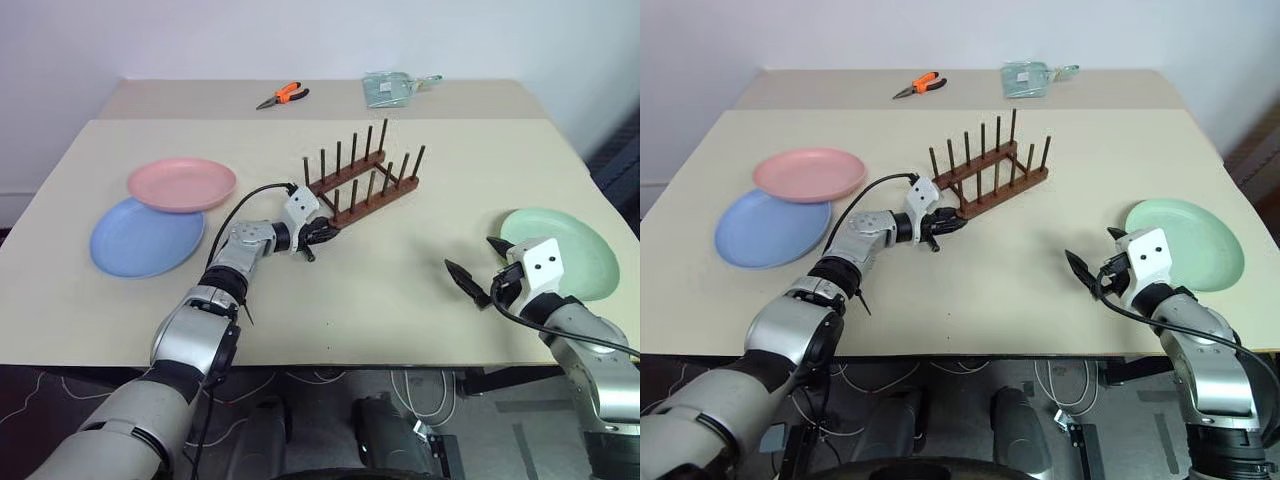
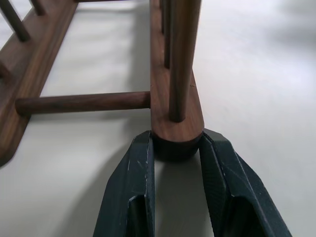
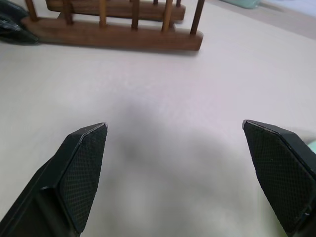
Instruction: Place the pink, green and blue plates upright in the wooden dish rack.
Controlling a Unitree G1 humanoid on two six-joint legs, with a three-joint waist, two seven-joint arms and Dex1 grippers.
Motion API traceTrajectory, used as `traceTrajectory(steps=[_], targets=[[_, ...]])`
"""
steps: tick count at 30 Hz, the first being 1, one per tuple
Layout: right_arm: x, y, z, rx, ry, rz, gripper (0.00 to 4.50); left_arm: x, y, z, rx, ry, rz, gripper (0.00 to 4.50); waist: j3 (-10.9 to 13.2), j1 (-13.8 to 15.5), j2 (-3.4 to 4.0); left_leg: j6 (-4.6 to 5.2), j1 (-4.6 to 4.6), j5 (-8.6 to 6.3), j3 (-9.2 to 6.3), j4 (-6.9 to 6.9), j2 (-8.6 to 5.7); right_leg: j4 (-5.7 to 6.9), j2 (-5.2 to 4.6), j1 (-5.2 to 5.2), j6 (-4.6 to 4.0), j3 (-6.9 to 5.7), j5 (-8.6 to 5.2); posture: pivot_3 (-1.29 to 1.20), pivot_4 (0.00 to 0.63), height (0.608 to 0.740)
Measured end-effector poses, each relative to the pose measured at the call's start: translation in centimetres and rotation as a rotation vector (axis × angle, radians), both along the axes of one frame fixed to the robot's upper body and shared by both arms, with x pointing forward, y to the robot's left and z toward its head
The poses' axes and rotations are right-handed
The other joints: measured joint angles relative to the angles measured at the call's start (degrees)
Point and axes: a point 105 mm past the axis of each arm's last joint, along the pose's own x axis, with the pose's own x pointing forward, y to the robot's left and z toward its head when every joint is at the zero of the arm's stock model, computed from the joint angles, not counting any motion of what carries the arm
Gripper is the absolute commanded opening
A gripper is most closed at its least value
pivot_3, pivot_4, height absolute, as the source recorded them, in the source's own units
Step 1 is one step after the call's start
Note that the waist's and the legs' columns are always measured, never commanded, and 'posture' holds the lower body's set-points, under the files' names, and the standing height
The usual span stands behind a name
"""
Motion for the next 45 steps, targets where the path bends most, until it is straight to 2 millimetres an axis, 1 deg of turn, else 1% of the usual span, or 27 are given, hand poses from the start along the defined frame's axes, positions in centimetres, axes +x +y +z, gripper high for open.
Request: traceTrajectory(steps=[3, 6, 8, 10, 11, 12, 13, 15, 16, 19, 21, 22, 23, 25, 26, 28, 29, 31, 33, 35, 36, 39, 40, 43, 45], targets=[[0.1, -0.1, 0.0, -0.003, 0.001, -0.002, 4.5, -1.2, 0.1, -0.4, 0.004, -0.021, -0.082, 0.69, 0.0, 0.19, 0.0, 0.0, -0.01, 0.0, 0.0, 0.0, 0.0, -0.01, -0.01, 0.01, 0.0, 0.0, 0.0, 0.0, 0.15, 0.74], [0.1, -0.2, -0.1, -0.015, 0.004, -0.006, 4.5, -1.9, 0.1, -0.4, 0.009, -0.03, -0.128, 0.69, 0.0, 0.28, 0.0, 0.0, -0.01, 0.0, 0.0, 0.02, 0.0, -0.01, -0.01, 0.02, -0.01, 0.0, 0.0, 0.0, 0.15, 0.74], [0.3, -0.5, -0.2, -0.026, 0.01, -0.016, 4.5, -3.0, 0.6, -0.6, 0.028, -0.043, -0.188, 0.69, 0.0, 0.05, 0.0, 0.0, -0.02, 0.0, 0.01, 0.0, 0.0, -0.03, -0.02, 0.01, -0.01, 0.01, 0.0, 0.0, 0.15, 0.74], [0.3, -1.9, -0.8, -0.037, 0.035, -0.057, 4.5, -4.8, 1.3, -0.8, 0.048, -0.033, -0.283, 1.74, 0.0, -0.01, 0.01, 0.01, -0.01, -0.01, 0.01, -0.06, 0.02, -0.01, -0.02, -0.01, -0.03, 0.01, 0.0, 0.0, 0.15, 0.74], [0.2, -2.6, -1.0, -0.046, 0.048, -0.075, 4.5, -5.4, 1.8, -0.9, 0.06, -0.024, -0.314, 2.17, 0.0, 0.07, 0.02, 0.01, 0.0, -0.01, 0.0, -0.06, 0.02, 0.0, -0.01, -0.02, -0.03, 0.01, 0.0, 0.0, 0.15, 0.74], [-0.1, -3.4, -1.2, -0.057, 0.064, -0.097, 4.5, -5.8, 2.4, -1.0, 0.072, -0.01, -0.331, 2.76, 0.0, 0.17, 0.02, 0.01, 0.0, -0.01, 0.0, -0.06, 0.02, 0.01, -0.01, -0.03, -0.04, 0.01, 0.0, 0.0, 0.15, 0.74], [-0.2, -3.8, -1.3, -0.06, 0.07, -0.108, 4.5, -5.8, 2.7, -0.9, 0.08, -0.006, -0.33, 3.15, 0.0, 0.21, 0.02, 0.01, 0.0, -0.01, 0.0, -0.04, 0.02, 0.01, -0.01, -0.01, -0.04, 0.01, 0.0, 0.0, 0.15, 0.74], [-0.4, -4.2, -1.4, -0.062, 0.071, -0.112, 4.5, -5.7, 3.4, -0.8, 0.098, -0.009, -0.303, 4.19, 0.0, 0.26, 0.01, 0.02, 0.0, -0.01, 0.0, 0.04, 0.02, 0.0, -0.01, 0.03, -0.05, 0.01, 0.0, 0.0, 0.15, 0.74], [-0.4, -4.1, -1.4, -0.062, 0.071, -0.106, 4.5, -5.5, 3.6, -0.7, 0.106, -0.019, -0.289, 4.35, 0.0, 0.24, 0.02, 0.02, -0.01, -0.01, 0.0, 0.06, 0.02, 0.0, -0.01, 0.04, -0.05, 0.01, 0.0, 0.0, 0.15, 0.74], [-0.5, -3.8, -1.3, -0.061, 0.069, -0.086, 4.5, -5.2, 4.6, -0.5, 0.15, -0.058, -0.249, 4.35, -0.01, 0.08, 0.03, 0.02, 0.04, -0.01, -0.01, 0.05, 0.03, 0.02, 0.0, 0.05, -0.04, 0.01, 0.0, 0.0, 0.15, 0.74], [-0.7, -3.4, -1.2, -0.063, 0.07, -0.064, 3.97, -5.2, 5.3, -0.4, 0.168, -0.067, -0.227, 4.5, -0.02, -0.07, 0.06, 0.02, 0.1, -0.01, -0.01, 0.02, 0.04, 0.06, 0.01, 0.07, -0.05, 0.01, 0.0, 0.0, 0.15, 0.74], [-0.9, -3.1, -1.3, -0.063, 0.074, -0.047, 3.67, -5.3, 5.7, -0.4, 0.176, -0.066, -0.22, 3.88, -0.03, -0.16, 0.06, 0.02, 0.12, -0.01, 0.0, 0.02, 0.05, 0.06, 0.01, 0.08, -0.05, 0.01, 0.0, 0.0, 0.15, 0.74], [-1.1, -2.5, -1.4, -0.063, 0.09, -0.015, 3.2, -5.7, 6.2, -0.4, 0.181, -0.053, -0.222, 3.64, -0.04, -0.31, 0.07, 0.02, 0.14, -0.01, 0.0, 0.0, 0.06, 0.06, 0.02, 0.1, -0.05, 0.01, 0.0, 0.0, 0.15, 0.74], [-1.9, -1.4, -2.3, -0.079, 0.139, 0.056, 2.19, -6.7, 7.0, -0.6, 0.162, 0.001, -0.23, 2.72, -0.04, -0.56, 0.08, 0.03, 0.15, -0.02, 0.0, -0.03, 0.07, 0.05, 0.01, 0.11, -0.08, 0.01, -0.02, 0.0, 0.15, 0.74], [-2.3, -0.9, -2.8, -0.085, 0.171, 0.089, 1.64, -7.5, 7.0, -0.8, 0.144, 0.036, -0.243, 2.2, -0.04, -0.56, 0.08, 0.03, 0.14, -0.02, 0.0, -0.02, 0.07, 0.04, 0.0, 0.11, -0.15, 0.01, -0.07, 0.0, 0.15, 0.74], [-2.7, -0.2, -3.7, -0.084, 0.223, 0.135, 0.53, -9.1, 5.7, -1.1, 0.103, 0.094, -0.29, 1.17, -0.04, -0.31, 0.08, 0.03, 0.09, -0.02, 0.0, 0.07, 0.05, 0.03, -0.03, 0.13, -0.25, 0.01, -0.11, 0.0, 0.15, 0.74], [-2.8, 0.1, -4.0, -0.084, 0.237, 0.15, 0.13, -9.8, 4.7, -1.3, 0.092, 0.112, -0.322, 0.68, -0.04, -0.02, 0.08, 0.03, 0.08, -0.02, 0.0, 0.12, 0.05, 0.03, -0.04, 0.15, -0.25, 0.01, -0.12, 0.0, 0.15, 0.74], [-2.7, 0.9, -4.1, -0.093, 0.242, 0.178, 0.13, -10.5, 2.8, -1.7, 0.069, 0.122, -0.337, 0.68, -0.03, 0.33, 0.06, 0.03, 0.07, -0.02, 0.0, 0.19, 0.05, 0.0, -0.04, 0.18, -0.26, 0.01, -0.12, 0.0, 0.15, 0.74], [-2.1, 1.6, -4.1, -0.108, 0.233, 0.196, 0.13, -10.2, 1.6, -1.8, 0.075, 0.089, -0.3, 0.68, -0.03, 0.36, 0.05, 0.03, 0.08, -0.02, 0.0, 0.25, 0.05, 0.0, -0.02, 0.2, -0.27, 0.01, -0.11, 0.0, 0.15, 0.74], [-1.4, 2.0, -4.4, -0.128, 0.226, 0.186, 0.13, -9.4, 0.9, -1.8, 0.1, 0.037, -0.253, 0.68, -0.04, 0.36, 0.05, 0.03, 0.14, -0.02, 0.0, 0.28, 0.04, 0.0, -0.02, 0.28, -0.27, 0.01, -0.11, 0.0, 0.15, 0.74], [-0.8, 2.2, -4.5, -0.138, 0.214, 0.17, 0.13, -8.7, 0.6, -1.7, 0.111, -0.001, -0.212, 0.68, -0.05, 0.36, 0.05, 0.03, 0.16, -0.02, 0.0, 0.3, 0.04, 0.0, -0.02, 0.3, -0.28, 0.01, -0.11, 0.0, 0.15, 0.74], [0.1, 2.4, -4.5, -0.167, 0.191, 0.148, 0.13, -7.7, 0.2, -1.7, 0.107, -0.033, -0.144, 0.68, -0.17, 0.28, 0.01, 0.03, 0.25, -0.03, 0.0, 0.31, 0.04, -0.01, -0.02, 0.4, -0.28, 0.01, -0.11, 0.0, 0.15, 0.74], [0.8, 2.4, -4.6, -0.172, 0.181, 0.128, 0.13, -7.2, 0.1, -1.9, 0.102, -0.032, -0.107, 0.68, -0.22, 0.23, -0.05, 0.03, 0.39, -0.03, 0.0, 0.31, 0.04, -0.01, -0.02, 0.52, -0.28, 0.01, -0.11, 0.0, 0.15, 0.74], [4.2, 3.2, -4.8, -0.175, 0.138, 0.056, 0.13, -4.6, -0.4, -1.8, 0.105, -0.068, 0.027, 0.68, -0.34, -0.02, -0.21, 0.02, 0.94, -0.04, 0.01, 0.35, 0.05, -0.05, -0.01, 1.03, -0.22, 0.01, -0.15, 0.0, 0.15, 0.74], [5.6, 3.3, -4.6, -0.171, 0.117, 0.019, 0.13, -3.5, -0.2, -1.8, 0.106, -0.084, 0.086, 0.68, -0.39, -0.07, -0.21, 0.02, 0.98, -0.04, 0.01, 0.34, 0.05, -0.07, -0.01, 1.09, -0.21, 0.0, -0.17, 0.0, 0.15, 0.74]])
